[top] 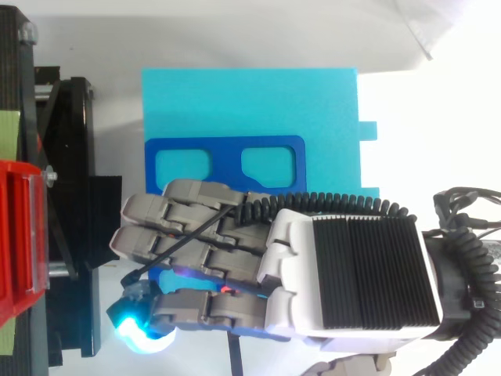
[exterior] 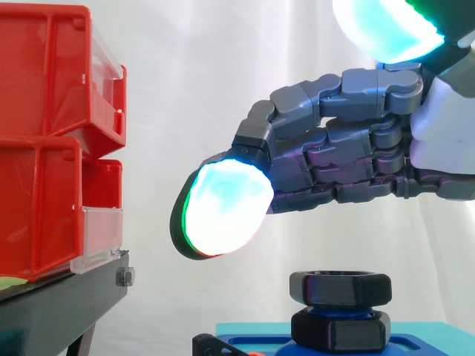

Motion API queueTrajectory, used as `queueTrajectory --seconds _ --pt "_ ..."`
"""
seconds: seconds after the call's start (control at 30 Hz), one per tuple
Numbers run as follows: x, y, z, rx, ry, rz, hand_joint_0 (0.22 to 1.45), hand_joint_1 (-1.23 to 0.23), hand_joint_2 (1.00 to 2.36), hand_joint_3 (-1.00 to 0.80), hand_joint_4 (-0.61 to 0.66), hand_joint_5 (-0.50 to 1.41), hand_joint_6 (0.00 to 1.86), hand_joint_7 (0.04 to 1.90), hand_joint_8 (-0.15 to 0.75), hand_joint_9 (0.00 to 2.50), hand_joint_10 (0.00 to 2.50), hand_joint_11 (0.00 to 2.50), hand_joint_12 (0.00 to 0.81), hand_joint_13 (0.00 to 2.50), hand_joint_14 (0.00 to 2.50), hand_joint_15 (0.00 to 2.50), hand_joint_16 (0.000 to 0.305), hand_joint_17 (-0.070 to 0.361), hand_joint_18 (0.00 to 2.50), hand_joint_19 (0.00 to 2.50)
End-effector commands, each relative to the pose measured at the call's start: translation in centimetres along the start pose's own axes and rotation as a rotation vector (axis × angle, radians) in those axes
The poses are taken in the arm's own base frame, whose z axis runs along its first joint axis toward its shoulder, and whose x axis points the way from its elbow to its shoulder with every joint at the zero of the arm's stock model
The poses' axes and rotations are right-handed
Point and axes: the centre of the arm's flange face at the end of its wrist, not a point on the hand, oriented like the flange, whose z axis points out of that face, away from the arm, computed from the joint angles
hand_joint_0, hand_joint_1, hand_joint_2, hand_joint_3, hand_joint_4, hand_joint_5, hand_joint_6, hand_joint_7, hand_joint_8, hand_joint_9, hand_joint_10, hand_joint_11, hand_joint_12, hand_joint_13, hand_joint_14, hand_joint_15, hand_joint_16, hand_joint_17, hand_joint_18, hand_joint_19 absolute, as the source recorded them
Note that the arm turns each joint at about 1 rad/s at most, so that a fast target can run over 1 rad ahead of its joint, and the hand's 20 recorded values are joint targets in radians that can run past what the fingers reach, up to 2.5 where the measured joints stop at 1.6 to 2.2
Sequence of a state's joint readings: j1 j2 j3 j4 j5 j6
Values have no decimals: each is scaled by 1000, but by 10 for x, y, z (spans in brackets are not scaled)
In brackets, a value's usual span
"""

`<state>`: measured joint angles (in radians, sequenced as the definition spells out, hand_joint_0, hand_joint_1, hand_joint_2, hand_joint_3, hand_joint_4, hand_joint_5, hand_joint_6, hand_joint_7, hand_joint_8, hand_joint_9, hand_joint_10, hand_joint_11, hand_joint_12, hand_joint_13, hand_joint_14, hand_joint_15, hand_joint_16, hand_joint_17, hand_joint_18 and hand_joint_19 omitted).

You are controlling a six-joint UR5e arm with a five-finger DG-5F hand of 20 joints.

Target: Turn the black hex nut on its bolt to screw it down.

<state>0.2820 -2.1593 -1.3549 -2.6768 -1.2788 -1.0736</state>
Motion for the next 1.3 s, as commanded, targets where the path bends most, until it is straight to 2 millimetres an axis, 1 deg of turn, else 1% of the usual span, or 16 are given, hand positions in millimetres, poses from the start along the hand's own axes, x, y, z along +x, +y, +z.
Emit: queueTrajectory --seconds 0.0,0.2,0.33,0.5,0.8,1.03,1.27 --pt "0 -2 0 4 3 -14 420 -15 1000 -500 286 -179 503 965 247 93 0 24 361 0 0 0 52 116 0 111" --pt "-1 -5 -1 -12 23 -28 422 -5 1000 -500 292 -168 502 1066 250 106 0 43 359 0 0 0 52 116 0 117" --pt "0 -4 -1 -43 42 -47 422 -2 1000 -500 291 -165 502 1069 253 113 2 46 358 0 0 0 52 116 0 116" --pt "-3 -10 0 -45 39 -63 423 -26 1000 -500 305 -152 502 1102 260 151 0 24 360 10 0 0 52 117 0 91" --pt "-7 -15 0 -40 29 -74 425 -29 1000 -500 304 -155 502 1082 263 170 0 37 359 22 0 0 52 117 0 102" --pt "-14 -27 1 -55 33 -136 426 -31 1000 -500 300 -155 503 1076 266 184 2 57 359 30 0 0 52 117 0 104" --pt "-17 -30 1 -58 31 -150 427 -33 1000 -500 305 -155 503 1076 266 197 0 64 359 37 0 0 53 118 0 117"
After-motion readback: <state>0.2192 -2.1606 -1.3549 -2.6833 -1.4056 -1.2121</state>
